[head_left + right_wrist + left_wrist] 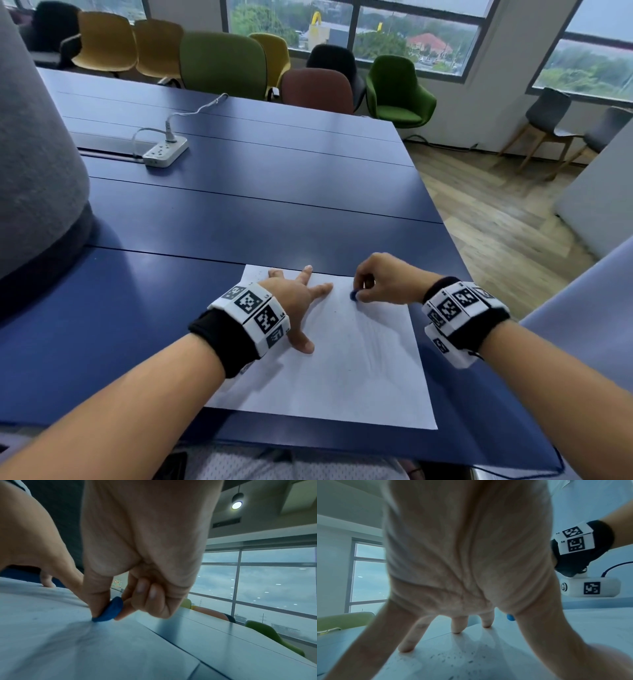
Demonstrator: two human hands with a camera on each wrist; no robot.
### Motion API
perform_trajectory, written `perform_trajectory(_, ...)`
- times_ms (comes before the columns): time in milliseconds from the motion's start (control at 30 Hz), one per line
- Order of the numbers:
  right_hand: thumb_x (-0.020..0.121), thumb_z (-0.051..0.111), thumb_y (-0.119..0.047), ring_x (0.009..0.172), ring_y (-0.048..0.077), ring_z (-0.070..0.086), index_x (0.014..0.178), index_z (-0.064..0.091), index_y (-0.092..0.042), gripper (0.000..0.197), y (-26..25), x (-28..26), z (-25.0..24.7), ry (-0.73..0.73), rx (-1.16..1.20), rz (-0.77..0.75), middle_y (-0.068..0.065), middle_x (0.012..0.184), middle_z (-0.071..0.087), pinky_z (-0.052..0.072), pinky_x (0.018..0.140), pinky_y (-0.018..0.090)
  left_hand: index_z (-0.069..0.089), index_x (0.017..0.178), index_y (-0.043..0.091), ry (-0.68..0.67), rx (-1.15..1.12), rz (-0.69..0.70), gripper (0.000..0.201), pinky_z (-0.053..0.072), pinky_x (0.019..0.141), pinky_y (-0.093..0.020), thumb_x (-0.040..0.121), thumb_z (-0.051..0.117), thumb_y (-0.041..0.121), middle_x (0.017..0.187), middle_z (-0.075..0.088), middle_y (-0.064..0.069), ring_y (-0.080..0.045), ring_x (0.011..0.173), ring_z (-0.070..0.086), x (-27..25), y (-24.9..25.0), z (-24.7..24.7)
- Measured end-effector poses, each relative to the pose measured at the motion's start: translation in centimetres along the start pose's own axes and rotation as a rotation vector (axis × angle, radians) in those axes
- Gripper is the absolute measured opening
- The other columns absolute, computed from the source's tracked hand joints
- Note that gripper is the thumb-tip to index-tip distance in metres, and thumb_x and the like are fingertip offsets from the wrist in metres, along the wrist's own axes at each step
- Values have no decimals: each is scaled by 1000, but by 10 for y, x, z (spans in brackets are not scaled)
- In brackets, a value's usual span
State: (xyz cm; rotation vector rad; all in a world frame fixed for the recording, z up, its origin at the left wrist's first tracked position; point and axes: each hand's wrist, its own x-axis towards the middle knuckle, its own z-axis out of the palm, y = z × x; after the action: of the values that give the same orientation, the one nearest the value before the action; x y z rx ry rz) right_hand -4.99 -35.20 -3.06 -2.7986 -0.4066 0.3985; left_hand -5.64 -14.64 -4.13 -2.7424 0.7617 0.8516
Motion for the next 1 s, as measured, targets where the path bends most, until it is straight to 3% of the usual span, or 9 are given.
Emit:
perform_trajectory(100, 79, 75, -25, 51, 3, 48, 81, 72, -17, 9, -6, -11, 1, -169, 15, -35, -9, 65, 58, 40, 53, 16, -7, 153, 47, 3, 11, 4, 121, 38, 107, -58, 69, 79, 61, 164, -14, 4, -54, 143, 8, 1, -1, -1)
perform_trajectory(200, 78, 75, -26, 53, 2, 48, 85, 74, -18, 11, -13, -21, 1, -372, 16, -58, -10, 66, 60, 41, 56, 19, -7, 153, 46, -2, 5, 0, 121, 37, 107, -58, 69, 79, 61, 164, -14, 4, -54, 143, 9, 1, -1, -2)
perform_trajectory(333, 78, 76, -30, 53, 3, 48, 82, 73, -17, 14, -6, -12, 0, -137, 49, -22, -6, 69, 62, 40, 55, 17, -8, 153, 47, -5, 10, -7, 121, 36, 108, -58, 69, 79, 61, 164, -14, 5, -53, 144, 7, 1, -1, -2)
perform_trajectory(400, 79, 75, -26, 54, 5, 48, 83, 72, -16, 11, -8, -18, 4, -140, 59, -25, -4, 70, 62, 42, 56, 19, -7, 152, 48, -8, 15, -5, 121, 37, 107, -58, 68, 79, 62, 164, -14, 6, -52, 144, 8, 2, 0, -1)
perform_trajectory(533, 79, 74, -21, 51, 0, 48, 89, 74, -16, 11, -23, -41, 9, -466, 34, -95, -8, 70, 62, 37, 50, 11, -6, 153, 47, 1, 13, -8, 122, 37, 107, -58, 68, 79, 61, 164, -14, 5, -53, 143, 8, 1, -1, -2)
perform_trajectory(700, 80, 75, -28, 55, 4, 49, 84, 72, -16, 14, -13, -28, 7, -204, 29, -42, -6, 71, 63, 41, 56, 18, -7, 153, 47, 1, 15, -8, 121, 36, 108, -58, 69, 78, 62, 164, -14, 5, -53, 144, 8, 1, -1, -1)
perform_trajectory(867, 78, 73, -20, 56, 1, 50, 87, 73, -19, 8, -25, -52, 17, -468, 69, -102, -9, 72, 64, 39, 54, 12, -8, 152, 48, 7, 18, -11, 121, 36, 108, -58, 69, 78, 62, 164, -14, 6, -52, 144, 8, 2, 0, -1)
perform_trajectory(1000, 80, 74, -27, 56, 4, 49, 86, 73, -17, 12, -16, -43, 16, -227, 67, -70, -1, 74, 65, 39, 53, 14, -8, 152, 48, 2, 21, -8, 121, 35, 108, -59, 68, 78, 63, 164, -14, 6, -52, 144, 8, 3, 0, 0)
